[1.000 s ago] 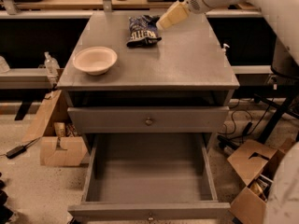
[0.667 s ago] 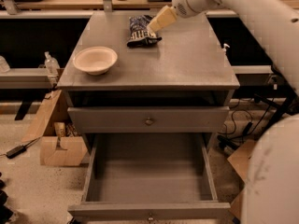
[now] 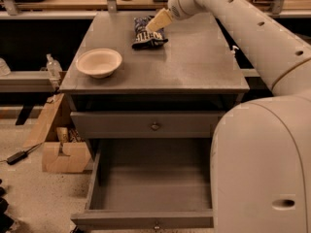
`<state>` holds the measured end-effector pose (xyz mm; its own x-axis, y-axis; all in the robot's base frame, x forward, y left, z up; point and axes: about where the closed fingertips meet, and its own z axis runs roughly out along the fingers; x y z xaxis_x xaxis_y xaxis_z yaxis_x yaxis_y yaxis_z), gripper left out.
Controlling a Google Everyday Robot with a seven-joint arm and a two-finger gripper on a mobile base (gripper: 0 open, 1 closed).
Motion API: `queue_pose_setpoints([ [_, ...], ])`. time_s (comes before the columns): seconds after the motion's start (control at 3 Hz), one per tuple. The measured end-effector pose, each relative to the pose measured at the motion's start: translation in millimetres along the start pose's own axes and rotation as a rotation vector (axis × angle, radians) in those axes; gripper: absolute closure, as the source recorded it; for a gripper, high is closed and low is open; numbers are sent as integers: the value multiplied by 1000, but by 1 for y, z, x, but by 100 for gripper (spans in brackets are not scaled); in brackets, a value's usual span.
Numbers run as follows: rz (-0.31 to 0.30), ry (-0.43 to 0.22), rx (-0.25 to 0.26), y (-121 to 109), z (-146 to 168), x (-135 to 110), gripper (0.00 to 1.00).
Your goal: Place blue chip bag into middle drawer
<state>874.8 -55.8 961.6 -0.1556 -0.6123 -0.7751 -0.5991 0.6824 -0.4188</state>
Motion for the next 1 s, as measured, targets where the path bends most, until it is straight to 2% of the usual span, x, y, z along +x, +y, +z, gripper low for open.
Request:
queue_pose_setpoints([
  [0.33,3,-2,-1,1,2,0,0],
  [0.67,84,-84,3,2,35,-7,0],
  [1.0,199,-169,29,-1,89,-18,0],
])
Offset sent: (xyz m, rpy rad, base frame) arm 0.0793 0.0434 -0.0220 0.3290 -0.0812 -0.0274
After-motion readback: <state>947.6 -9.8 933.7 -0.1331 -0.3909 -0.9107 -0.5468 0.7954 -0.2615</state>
